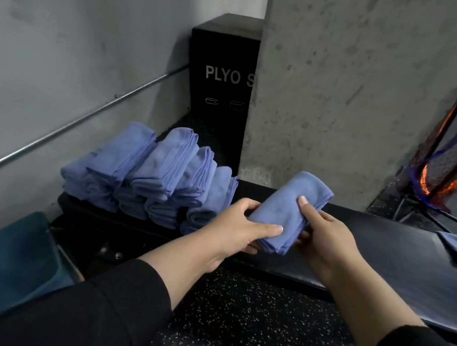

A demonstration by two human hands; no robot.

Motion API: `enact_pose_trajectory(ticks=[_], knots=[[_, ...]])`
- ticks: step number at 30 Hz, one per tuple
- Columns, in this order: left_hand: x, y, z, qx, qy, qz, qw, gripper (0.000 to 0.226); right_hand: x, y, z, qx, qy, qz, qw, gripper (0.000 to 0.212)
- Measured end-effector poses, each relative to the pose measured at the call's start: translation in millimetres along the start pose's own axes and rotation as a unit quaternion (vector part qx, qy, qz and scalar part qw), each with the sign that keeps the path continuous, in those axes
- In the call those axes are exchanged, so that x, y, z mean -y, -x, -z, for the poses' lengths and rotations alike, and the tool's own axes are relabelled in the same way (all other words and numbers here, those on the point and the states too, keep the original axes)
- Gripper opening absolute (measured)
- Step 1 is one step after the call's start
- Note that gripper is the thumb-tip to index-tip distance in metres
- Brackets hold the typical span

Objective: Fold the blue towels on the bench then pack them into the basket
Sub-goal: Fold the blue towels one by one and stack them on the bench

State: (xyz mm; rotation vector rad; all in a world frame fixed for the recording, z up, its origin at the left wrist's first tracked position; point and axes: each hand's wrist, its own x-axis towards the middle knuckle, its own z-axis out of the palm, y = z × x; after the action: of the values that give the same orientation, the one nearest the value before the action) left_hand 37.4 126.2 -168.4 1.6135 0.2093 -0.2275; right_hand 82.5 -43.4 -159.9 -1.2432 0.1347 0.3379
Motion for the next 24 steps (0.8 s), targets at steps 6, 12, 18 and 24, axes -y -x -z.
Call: enact_pose_trajectory(ticks=[6,12,18,24], knots=[[-11.4,5.3,24.9,-0.057,0.006,-0.039,0.998,0.04,6.7,-16.7,-32.8,0.006,0.03,-0.001,1.0,0.039],[-40.1,24.6,57.4,-0.116,0.006,-0.12,0.986,0.04,35.6,-22.4,-77.5,0.032,0.062,0.119,0.99,0.028],[-55.7,51.3,122.9,-0.204,0.043,-0.15,0.967,0.034,52.0,-39.5,-161.7,0.103,0.162,0.159,0.968,0.022],[-36.0,62.2,206.9,-0.328,-0.027,-0.117,0.937,0.023,45.1,-76.5,-249.3,0.153,0.36,0.184,0.902,0.034]])
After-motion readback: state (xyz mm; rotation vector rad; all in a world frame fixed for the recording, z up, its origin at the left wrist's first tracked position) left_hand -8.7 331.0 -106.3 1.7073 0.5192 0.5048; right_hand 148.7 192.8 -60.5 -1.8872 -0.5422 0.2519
